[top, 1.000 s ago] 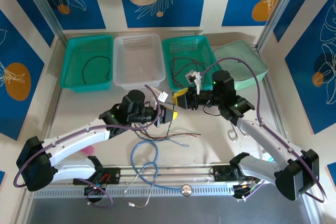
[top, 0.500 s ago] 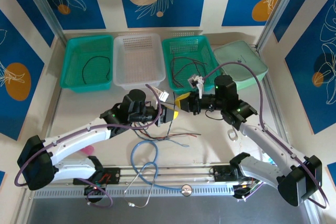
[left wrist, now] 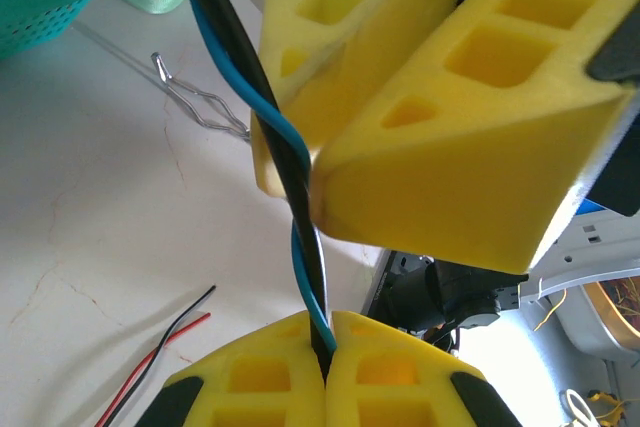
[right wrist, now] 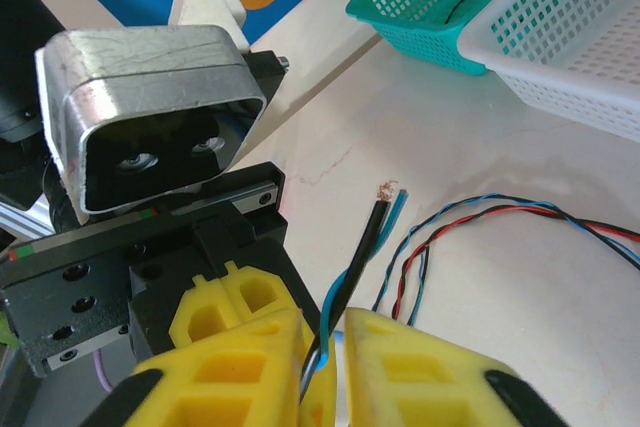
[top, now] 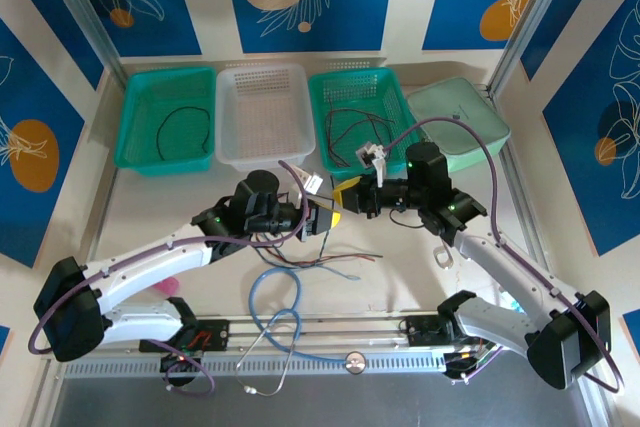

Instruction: Untangle the cables

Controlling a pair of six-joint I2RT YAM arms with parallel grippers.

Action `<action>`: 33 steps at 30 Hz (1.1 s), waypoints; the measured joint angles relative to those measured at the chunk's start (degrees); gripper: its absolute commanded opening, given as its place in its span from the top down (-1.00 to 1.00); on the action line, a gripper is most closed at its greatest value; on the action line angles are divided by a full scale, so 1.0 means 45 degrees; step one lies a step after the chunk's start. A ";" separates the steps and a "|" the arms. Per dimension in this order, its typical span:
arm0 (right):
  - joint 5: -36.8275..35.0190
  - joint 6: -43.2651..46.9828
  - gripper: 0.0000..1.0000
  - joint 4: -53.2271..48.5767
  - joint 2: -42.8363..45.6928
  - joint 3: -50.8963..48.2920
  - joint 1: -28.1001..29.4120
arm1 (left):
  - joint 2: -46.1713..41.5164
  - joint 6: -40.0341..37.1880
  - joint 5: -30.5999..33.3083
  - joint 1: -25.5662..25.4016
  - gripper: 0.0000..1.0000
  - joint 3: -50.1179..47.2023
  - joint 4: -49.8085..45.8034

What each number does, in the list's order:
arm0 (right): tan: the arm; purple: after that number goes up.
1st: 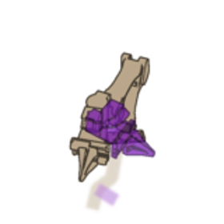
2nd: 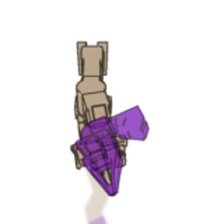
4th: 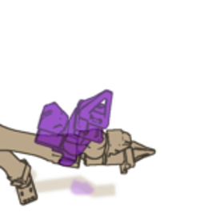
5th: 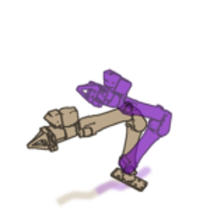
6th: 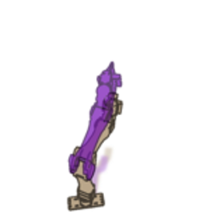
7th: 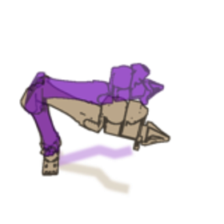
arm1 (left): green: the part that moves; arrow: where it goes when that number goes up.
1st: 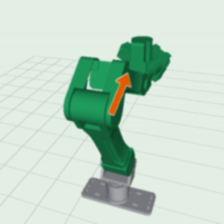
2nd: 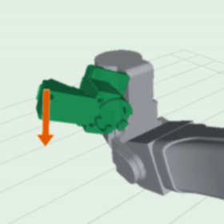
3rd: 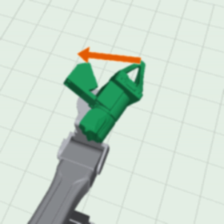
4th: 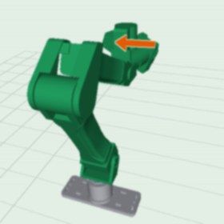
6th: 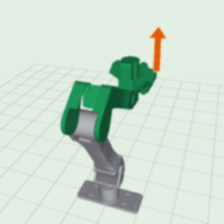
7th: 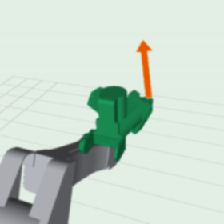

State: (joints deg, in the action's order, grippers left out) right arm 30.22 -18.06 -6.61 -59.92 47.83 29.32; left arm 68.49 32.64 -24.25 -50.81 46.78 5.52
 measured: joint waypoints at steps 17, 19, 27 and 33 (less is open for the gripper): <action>0.0146 -0.0039 1.00 0.0330 0.0044 -0.0262 -0.0049 | 0.0000 0.0087 -0.0005 -0.0015 0.37 0.0000 0.0112; 0.0146 -0.0078 1.00 0.0403 0.0151 -0.0427 -0.0107 | -0.0034 0.0107 -0.0019 -0.0019 0.26 0.0000 0.0330; 0.0160 -0.0272 1.00 0.0772 0.0617 -0.0753 -0.0374 | -0.0646 0.0335 0.0248 -0.0019 0.27 -0.0209 0.0801; 0.0359 -0.0563 1.00 0.1112 0.0656 -0.0923 -0.0486 | -0.1248 0.0627 0.1224 -0.0019 0.58 -0.0835 0.1792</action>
State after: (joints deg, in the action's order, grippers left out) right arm 31.83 -20.60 -1.61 -56.97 43.68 27.14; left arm 62.87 35.46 -18.74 -50.89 43.03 13.58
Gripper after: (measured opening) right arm 0.047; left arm 0.213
